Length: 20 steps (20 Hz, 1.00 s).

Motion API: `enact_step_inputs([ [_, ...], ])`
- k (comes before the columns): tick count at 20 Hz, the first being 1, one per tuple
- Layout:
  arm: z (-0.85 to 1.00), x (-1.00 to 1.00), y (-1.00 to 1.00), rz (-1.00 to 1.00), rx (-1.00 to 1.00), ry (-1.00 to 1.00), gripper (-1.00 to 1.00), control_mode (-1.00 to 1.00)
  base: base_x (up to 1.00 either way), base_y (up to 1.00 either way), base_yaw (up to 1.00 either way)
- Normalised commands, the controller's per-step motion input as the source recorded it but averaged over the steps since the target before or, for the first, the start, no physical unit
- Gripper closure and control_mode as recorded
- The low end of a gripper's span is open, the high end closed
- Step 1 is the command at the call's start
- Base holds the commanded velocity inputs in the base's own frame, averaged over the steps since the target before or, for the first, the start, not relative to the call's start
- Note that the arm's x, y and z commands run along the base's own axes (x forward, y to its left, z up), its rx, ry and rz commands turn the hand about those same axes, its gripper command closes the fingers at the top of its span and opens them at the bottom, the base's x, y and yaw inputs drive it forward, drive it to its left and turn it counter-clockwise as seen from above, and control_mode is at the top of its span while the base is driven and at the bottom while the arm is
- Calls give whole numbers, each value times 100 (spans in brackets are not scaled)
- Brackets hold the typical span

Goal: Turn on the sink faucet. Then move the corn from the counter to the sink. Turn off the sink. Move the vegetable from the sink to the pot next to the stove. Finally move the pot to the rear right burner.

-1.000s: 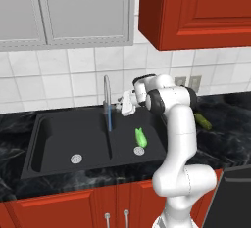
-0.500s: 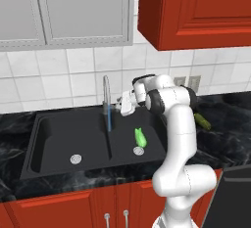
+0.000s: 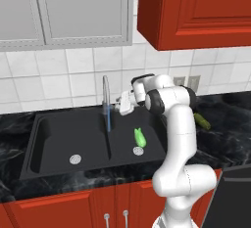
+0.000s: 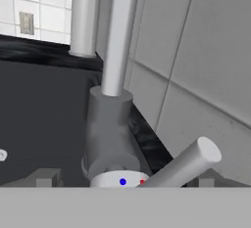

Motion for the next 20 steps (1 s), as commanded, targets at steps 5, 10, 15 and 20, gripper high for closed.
enact_step_inputs([
  [5,40,0,48,0,0,4,-100,-100,0,0,0],
  [10,35,0,48,0,0,4,-100,-100,0,0,0],
  [15,12,0,-3,0,0,0,-100,-100,0,0,0],
  [20,8,3,-39,0,0,0,-100,-100,0,0,0],
])
